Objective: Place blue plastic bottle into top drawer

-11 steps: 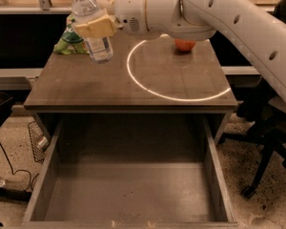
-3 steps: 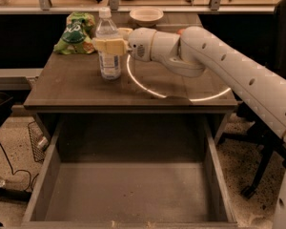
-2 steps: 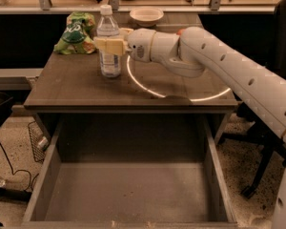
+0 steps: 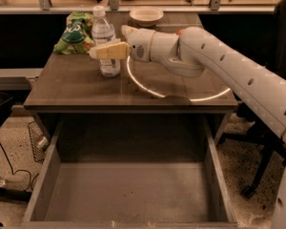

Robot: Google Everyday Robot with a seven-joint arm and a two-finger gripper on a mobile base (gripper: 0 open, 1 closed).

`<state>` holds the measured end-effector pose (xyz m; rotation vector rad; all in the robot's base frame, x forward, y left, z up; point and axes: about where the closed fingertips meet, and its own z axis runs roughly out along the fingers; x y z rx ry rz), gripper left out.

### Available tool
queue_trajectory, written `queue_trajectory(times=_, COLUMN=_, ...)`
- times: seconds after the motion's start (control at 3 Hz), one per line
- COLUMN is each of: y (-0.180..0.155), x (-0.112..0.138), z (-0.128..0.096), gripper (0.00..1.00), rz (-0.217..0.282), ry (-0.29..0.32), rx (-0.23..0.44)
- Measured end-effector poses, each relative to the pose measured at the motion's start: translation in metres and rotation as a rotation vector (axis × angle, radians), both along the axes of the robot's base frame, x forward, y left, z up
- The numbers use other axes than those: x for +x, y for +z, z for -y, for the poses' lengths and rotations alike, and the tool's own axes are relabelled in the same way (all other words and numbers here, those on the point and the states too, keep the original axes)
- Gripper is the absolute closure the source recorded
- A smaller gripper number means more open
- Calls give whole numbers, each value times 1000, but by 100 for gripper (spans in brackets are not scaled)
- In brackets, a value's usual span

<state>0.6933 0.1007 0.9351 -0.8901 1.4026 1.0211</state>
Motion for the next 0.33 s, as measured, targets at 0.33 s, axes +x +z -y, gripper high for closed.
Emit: queue_trajectory(times=0.33, y=0, x=0, z=0, gripper=0, rz=0, ry=0, rx=0)
